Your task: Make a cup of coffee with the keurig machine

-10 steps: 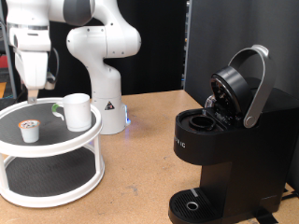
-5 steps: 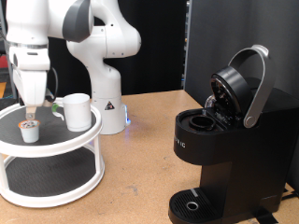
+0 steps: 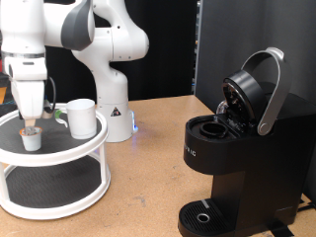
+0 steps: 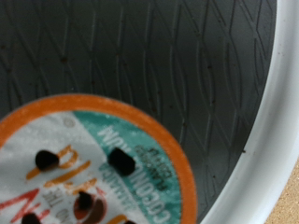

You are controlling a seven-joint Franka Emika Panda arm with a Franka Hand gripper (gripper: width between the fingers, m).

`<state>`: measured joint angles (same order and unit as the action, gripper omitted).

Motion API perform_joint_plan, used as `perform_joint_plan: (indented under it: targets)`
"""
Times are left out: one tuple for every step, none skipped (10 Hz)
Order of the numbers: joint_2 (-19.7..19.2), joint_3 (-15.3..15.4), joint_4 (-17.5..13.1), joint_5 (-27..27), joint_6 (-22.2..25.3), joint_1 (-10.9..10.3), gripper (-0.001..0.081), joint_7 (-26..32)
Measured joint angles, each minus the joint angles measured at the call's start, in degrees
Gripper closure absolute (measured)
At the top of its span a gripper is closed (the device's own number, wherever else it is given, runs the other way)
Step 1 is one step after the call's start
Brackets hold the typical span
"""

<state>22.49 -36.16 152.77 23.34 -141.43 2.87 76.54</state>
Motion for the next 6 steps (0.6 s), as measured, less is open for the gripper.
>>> perform_joint_plan:
  targets:
    - [-0.3,-0.27,0.0,-1.01,-0.18,-0.2,0.0,0.62]
    - [-0.52,-0.6,0.0,-1.88,-0.26,-0.44,0.0,1.06]
    - [-0.81,-0.83,0.0,-2.6,-0.42,-0.59,0.0,1.32]
    - [-1.23,-0.88,0.0,-3.05,-0.65,-0.65,0.0,1.51]
    - [-1.67,-0.89,0.0,-3.22,-0.87,-0.65,0.0,1.64]
    - [-2.01,-0.9,0.0,-3.26,-1.01,-0.65,0.0,1.71]
